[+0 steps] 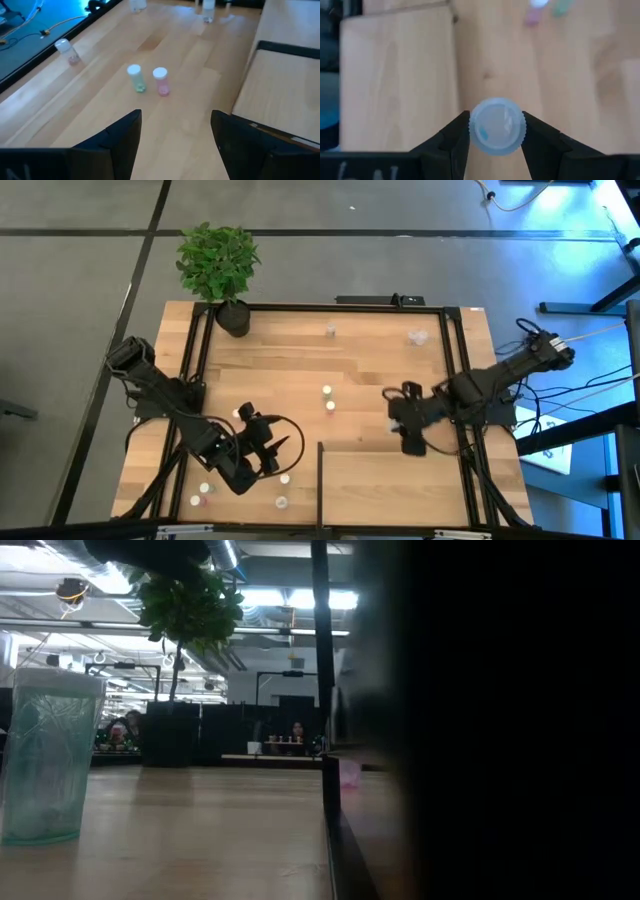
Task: Pick and place medicine bottles onto shelf by color
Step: Put the left white pill bottle on the shelf
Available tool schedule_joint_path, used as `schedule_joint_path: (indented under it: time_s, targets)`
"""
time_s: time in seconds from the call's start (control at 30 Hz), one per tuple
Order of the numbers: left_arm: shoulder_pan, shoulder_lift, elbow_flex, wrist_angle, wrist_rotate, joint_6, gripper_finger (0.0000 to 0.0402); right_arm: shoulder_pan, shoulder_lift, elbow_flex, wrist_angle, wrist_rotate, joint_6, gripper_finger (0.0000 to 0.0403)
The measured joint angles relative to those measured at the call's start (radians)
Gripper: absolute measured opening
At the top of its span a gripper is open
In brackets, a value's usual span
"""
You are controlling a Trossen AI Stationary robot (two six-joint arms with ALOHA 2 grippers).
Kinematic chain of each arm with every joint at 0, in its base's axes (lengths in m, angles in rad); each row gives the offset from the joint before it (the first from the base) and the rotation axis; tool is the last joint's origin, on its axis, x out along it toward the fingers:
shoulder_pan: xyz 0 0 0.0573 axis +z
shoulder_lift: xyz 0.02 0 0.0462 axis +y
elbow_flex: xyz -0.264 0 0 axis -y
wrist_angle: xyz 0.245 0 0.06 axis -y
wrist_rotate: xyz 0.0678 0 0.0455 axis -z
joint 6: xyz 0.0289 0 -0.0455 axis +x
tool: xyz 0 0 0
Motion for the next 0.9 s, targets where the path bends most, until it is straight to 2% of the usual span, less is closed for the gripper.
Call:
schedule_joint_path:
  time_s: [0.13, 0.33, 0.53, 0.73, 0.9]
  targets:
    - [-0.024, 0.0, 0.0, 0.032, -0.032, 0.0, 0.0232, 0.116, 0.006, -0.021, 0.01, 0.027, 0.048, 0.0157]
    - [-0.055, 0.0, 0.0, 0.116, -0.053, 0.009, 0.0232, 0.313, 0.006, -0.025, 0.015, 0.124, 0.174, 0.0157]
    - [-0.104, 0.0, -0.001, 0.253, -0.054, 0.128, 0.0232, 0.491, 0.044, -0.025, 0.016, 0.205, 0.334, 0.0157]
    - [-0.145, 0.0, -0.001, 0.382, -0.052, 0.236, 0.0232, 0.573, 0.14, -0.025, 0.057, 0.216, 0.49, 0.0157]
    - [-0.172, 0.0, -0.001, 0.454, -0.042, 0.319, 0.0232, 0.625, 0.218, -0.025, 0.15, 0.222, 0.496, 0.0157]
